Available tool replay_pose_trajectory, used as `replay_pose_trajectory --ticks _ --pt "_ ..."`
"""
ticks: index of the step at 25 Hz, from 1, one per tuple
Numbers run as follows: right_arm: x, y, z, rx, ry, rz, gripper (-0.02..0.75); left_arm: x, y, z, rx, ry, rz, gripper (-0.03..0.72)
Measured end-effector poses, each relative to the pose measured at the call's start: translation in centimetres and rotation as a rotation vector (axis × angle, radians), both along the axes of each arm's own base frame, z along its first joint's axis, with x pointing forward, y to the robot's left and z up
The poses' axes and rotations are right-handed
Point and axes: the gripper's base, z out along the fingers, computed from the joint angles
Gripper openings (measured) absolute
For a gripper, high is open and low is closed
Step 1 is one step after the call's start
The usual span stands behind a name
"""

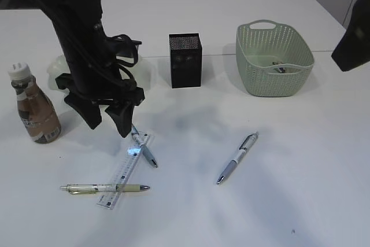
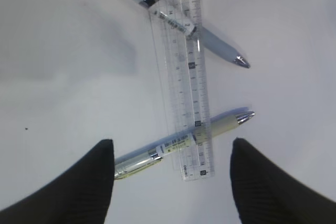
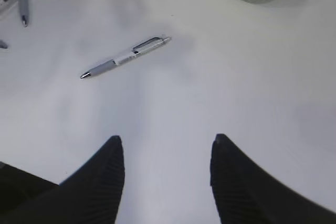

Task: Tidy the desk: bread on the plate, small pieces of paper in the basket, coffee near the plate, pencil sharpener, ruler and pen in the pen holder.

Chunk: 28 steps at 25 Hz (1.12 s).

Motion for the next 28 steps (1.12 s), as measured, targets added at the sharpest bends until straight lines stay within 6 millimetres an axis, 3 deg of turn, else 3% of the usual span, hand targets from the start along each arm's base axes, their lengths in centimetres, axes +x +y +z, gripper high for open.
replay_pose_trajectory --ticks 7,16,28 --pt "-0.2 0.7 0.0 0.012 0.007 0.141 0.422 0.2 -0.8 -2.5 0.024 0.048 -0.011 0.489" --pt "-0.3 0.7 0.0 0.001 0.002 0.173 0.423 0.2 -1.6 -5.0 0.057 0.092 -0.031 0.489" --pt "-0.3 0.7 0.0 -0.001 0.000 0.176 0.422 0.3 -1.7 -5.8 0.072 0.103 -0.036 0.489"
